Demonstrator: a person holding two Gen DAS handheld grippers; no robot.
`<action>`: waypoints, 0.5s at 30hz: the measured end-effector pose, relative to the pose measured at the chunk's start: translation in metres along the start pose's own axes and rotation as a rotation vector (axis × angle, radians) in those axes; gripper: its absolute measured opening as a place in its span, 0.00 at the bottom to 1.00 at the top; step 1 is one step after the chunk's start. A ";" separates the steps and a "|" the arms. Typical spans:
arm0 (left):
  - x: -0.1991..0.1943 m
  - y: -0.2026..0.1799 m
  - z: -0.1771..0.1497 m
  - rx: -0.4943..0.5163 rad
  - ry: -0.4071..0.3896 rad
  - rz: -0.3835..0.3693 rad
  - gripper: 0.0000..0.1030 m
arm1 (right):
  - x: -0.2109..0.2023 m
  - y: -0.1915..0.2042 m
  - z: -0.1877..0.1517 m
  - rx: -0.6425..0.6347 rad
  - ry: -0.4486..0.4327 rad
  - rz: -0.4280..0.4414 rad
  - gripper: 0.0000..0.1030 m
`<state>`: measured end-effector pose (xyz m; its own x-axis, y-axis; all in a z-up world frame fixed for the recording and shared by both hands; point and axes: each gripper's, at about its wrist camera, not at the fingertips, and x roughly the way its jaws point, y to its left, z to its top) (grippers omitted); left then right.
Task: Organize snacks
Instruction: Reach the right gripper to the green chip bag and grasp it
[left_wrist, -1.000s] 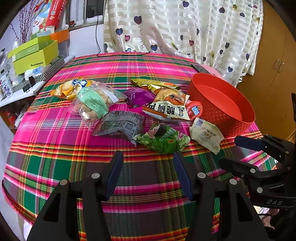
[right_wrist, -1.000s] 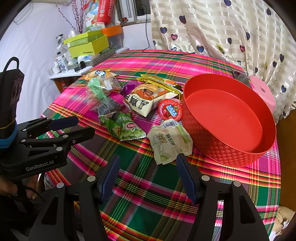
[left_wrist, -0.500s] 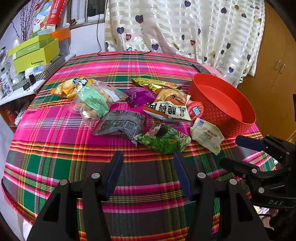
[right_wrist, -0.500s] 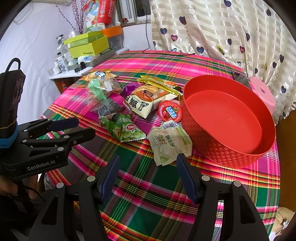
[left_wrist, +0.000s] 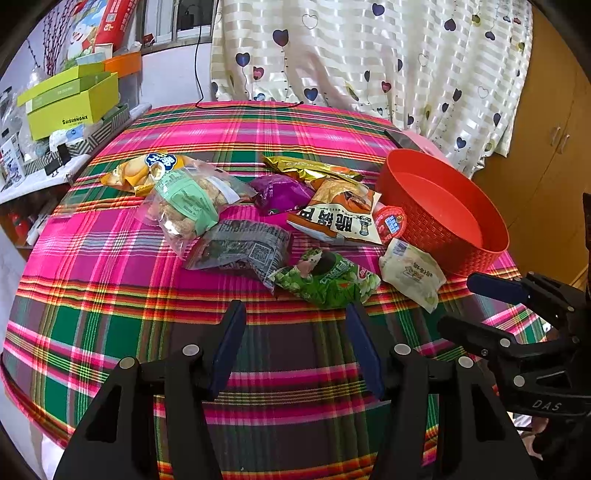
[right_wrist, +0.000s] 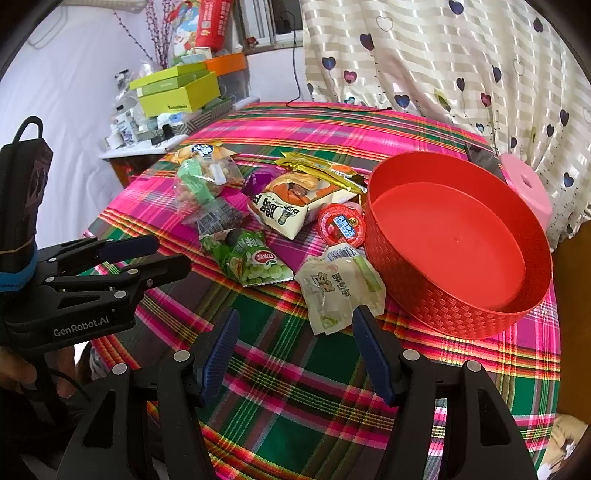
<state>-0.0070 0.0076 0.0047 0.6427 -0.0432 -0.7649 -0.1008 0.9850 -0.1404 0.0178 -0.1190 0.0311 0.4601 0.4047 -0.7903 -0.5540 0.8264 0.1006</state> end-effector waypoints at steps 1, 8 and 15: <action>0.000 0.000 0.000 -0.001 0.002 -0.002 0.56 | 0.000 0.000 0.000 0.000 0.001 0.000 0.61; -0.001 0.004 0.000 -0.010 0.000 -0.001 0.56 | 0.001 0.008 0.006 -0.015 0.005 0.014 0.61; -0.001 0.012 0.004 -0.024 -0.001 -0.001 0.56 | 0.005 0.009 0.007 -0.028 0.007 0.039 0.61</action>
<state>-0.0058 0.0201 0.0066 0.6436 -0.0441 -0.7641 -0.1179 0.9807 -0.1559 0.0197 -0.1064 0.0321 0.4328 0.4335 -0.7904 -0.5910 0.7985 0.1144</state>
